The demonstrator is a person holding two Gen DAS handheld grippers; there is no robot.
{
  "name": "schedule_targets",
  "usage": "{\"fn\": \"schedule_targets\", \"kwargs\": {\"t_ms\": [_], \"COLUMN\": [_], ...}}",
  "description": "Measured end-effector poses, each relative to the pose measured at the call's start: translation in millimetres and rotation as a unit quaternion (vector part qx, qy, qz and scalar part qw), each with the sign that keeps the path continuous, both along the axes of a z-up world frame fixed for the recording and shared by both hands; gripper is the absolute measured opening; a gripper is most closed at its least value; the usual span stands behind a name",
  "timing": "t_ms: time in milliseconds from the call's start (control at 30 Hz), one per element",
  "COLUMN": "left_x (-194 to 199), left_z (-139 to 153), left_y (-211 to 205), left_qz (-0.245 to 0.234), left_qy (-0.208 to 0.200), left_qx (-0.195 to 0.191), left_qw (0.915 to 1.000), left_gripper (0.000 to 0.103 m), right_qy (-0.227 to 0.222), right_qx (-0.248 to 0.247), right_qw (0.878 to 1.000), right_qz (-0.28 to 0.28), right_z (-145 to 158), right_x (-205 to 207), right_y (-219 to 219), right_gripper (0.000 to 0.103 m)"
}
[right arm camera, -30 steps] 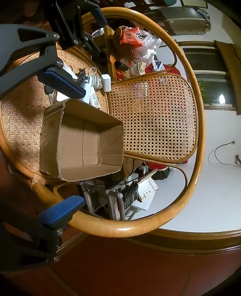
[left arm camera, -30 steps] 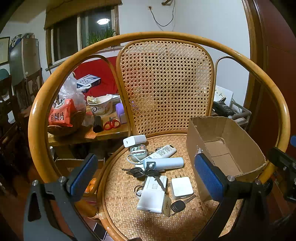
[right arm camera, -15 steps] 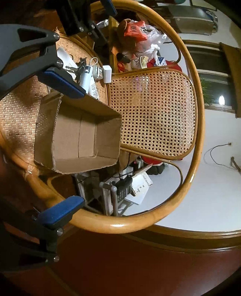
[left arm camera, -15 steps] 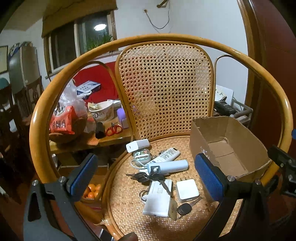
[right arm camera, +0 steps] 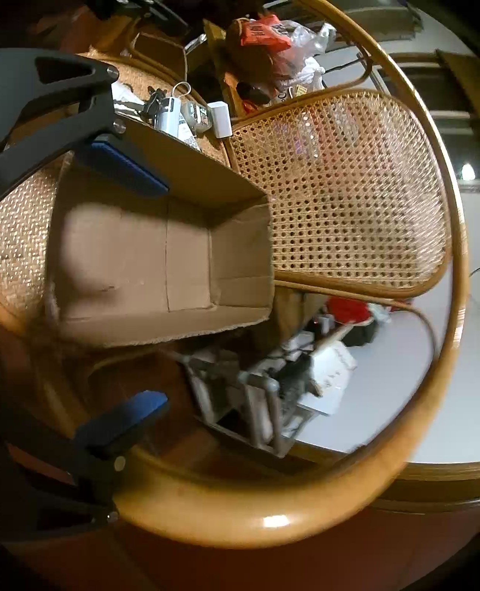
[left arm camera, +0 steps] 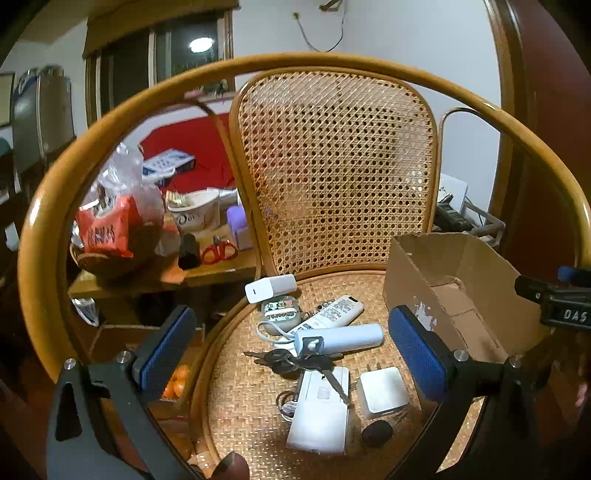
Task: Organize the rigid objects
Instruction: 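Move the right gripper onto the cardboard box wall and clamp it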
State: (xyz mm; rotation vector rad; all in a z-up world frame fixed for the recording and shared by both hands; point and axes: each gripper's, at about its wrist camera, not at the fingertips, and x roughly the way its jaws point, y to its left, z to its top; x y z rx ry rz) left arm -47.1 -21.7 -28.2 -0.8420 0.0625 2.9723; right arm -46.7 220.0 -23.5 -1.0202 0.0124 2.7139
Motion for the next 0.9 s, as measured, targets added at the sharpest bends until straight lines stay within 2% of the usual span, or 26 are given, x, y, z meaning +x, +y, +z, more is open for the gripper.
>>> {"fn": "schedule_targets", "kwargs": {"t_ms": [100, 167, 267, 467, 567, 667, 767, 867, 900], "left_x": [-9, -12, -13, -11, -12, -12, -13, -15, -15], "left_z": [-5, -10, -14, -15, -17, -18, -18, -19, -20], "left_y": [-5, -6, -4, 1, 3, 2, 1, -3, -4], "left_qz": [-0.007, -0.023, -0.032, -0.054, -0.058, -0.061, -0.059, -0.058, -0.056], "left_qy": [-0.024, -0.038, -0.039, -0.036, -0.039, -0.042, -0.044, -0.048, -0.049], "left_qx": [0.021, 0.034, 0.033, 0.035, 0.036, 0.042, 0.043, 0.049, 0.05], "left_qw": [0.9995, 0.9984, 0.9982, 0.9973, 0.9969, 0.9964, 0.9963, 0.996, 0.996], "left_gripper": [0.103, 0.103, 0.103, 0.103, 0.103, 0.103, 0.103, 0.103, 0.103], "right_qy": [-0.012, -0.012, -0.011, -0.004, -0.027, -0.061, -0.082, -0.1, -0.109], "right_qx": [0.093, 0.106, 0.118, 0.077, 0.106, 0.054, 0.047, 0.002, -0.019], "right_qw": [0.996, 0.994, 0.993, 0.996, 0.994, 0.996, 0.995, 0.995, 0.994], "right_qz": [-0.007, 0.002, 0.001, 0.038, 0.028, 0.024, 0.017, 0.011, 0.011], "right_z": [-5, -9, -12, -6, -15, -26, -37, -50, -54], "right_x": [-10, -13, -15, -9, -19, -31, -40, -43, -45], "right_y": [-11, -14, -15, -20, -21, -12, -5, 9, 14], "right_gripper": [0.103, 0.103, 0.103, 0.103, 0.097, 0.094, 0.092, 0.079, 0.067]}}
